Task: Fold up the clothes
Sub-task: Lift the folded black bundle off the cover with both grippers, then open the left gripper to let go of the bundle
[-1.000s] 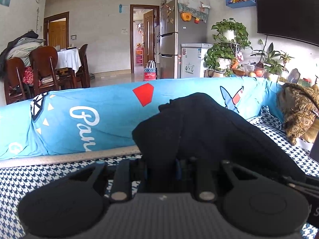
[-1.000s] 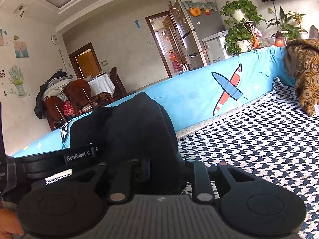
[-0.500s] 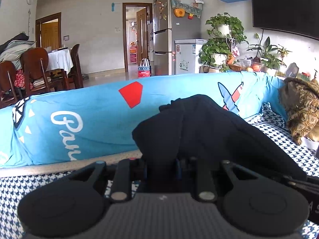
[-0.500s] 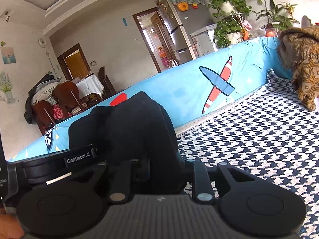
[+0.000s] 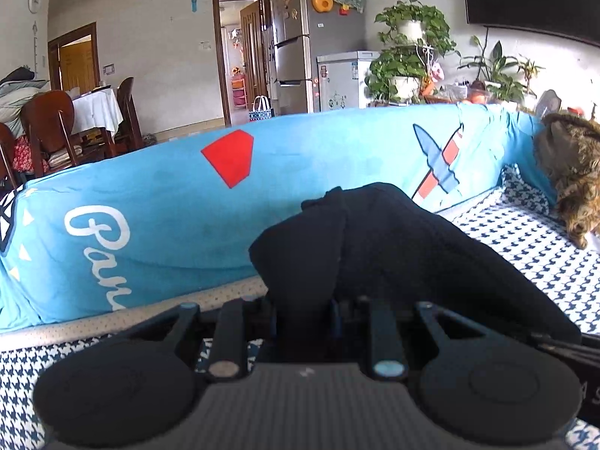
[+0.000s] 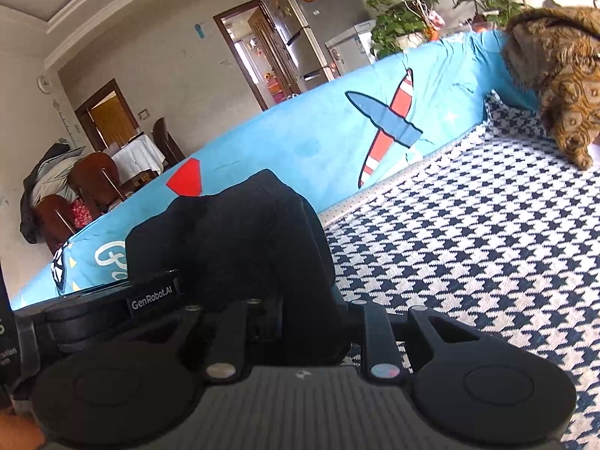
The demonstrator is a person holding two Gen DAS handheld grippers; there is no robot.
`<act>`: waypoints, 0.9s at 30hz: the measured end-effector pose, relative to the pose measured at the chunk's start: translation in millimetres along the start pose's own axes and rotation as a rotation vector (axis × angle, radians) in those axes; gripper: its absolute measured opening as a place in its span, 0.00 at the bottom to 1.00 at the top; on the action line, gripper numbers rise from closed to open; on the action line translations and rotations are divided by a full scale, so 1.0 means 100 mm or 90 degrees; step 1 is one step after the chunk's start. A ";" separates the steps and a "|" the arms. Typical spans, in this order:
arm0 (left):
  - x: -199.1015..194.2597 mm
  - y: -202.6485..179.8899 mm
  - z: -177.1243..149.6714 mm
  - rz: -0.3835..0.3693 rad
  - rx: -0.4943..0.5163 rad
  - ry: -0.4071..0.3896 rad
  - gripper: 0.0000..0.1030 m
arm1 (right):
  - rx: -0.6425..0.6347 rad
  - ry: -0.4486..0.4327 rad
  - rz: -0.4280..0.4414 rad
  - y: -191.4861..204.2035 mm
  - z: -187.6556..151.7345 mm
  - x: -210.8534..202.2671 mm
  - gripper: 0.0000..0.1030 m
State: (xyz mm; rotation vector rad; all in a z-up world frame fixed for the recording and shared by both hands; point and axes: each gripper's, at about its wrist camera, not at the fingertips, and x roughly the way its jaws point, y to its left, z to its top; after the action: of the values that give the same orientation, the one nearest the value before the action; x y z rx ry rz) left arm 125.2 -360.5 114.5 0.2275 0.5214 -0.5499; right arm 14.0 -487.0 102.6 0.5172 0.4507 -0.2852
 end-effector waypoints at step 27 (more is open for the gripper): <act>0.44 0.84 -0.07 0.055 -0.127 0.065 0.57 | -0.022 0.059 0.063 0.01 0.01 0.08 0.41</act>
State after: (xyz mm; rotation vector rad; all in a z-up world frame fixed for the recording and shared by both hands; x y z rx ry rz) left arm 200.9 -308.0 91.2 0.0882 0.6581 -0.4013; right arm 22.1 -487.5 99.8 0.5191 0.5169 -0.1592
